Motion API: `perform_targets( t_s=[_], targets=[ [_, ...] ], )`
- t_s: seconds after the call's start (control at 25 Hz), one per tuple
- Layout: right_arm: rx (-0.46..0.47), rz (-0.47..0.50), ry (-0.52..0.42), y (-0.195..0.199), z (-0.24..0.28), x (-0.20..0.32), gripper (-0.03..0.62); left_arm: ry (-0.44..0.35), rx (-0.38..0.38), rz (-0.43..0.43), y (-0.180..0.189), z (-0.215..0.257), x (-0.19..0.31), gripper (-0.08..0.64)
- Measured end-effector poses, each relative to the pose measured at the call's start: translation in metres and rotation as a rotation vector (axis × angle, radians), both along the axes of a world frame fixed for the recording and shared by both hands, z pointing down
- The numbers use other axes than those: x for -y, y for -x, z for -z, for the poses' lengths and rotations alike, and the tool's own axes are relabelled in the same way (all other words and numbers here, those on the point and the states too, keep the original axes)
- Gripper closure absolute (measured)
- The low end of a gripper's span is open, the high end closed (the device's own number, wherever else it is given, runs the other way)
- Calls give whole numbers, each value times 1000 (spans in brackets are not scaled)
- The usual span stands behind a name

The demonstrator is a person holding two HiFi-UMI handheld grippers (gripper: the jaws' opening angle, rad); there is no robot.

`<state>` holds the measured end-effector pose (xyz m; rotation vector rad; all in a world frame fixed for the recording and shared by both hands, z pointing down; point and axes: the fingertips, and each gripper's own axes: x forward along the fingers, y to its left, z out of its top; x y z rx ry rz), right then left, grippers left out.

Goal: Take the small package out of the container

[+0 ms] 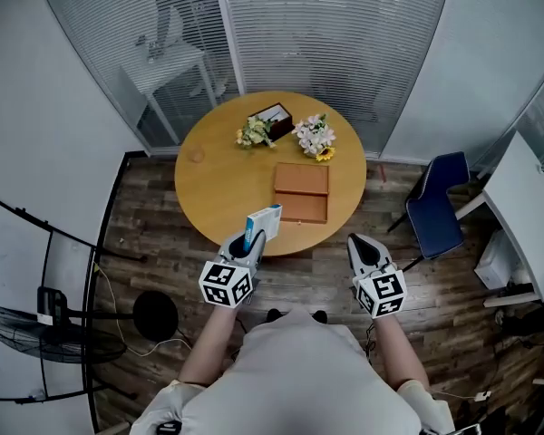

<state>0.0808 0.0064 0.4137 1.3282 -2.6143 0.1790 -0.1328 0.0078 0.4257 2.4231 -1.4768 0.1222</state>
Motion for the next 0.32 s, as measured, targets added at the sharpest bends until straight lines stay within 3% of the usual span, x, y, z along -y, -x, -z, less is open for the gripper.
perform_targets(
  t_s=[0.32],
  targets=[
    [-8,5,-22,-3,4,1,589,2,-18,7,-3,-1,2,489]
  ],
)
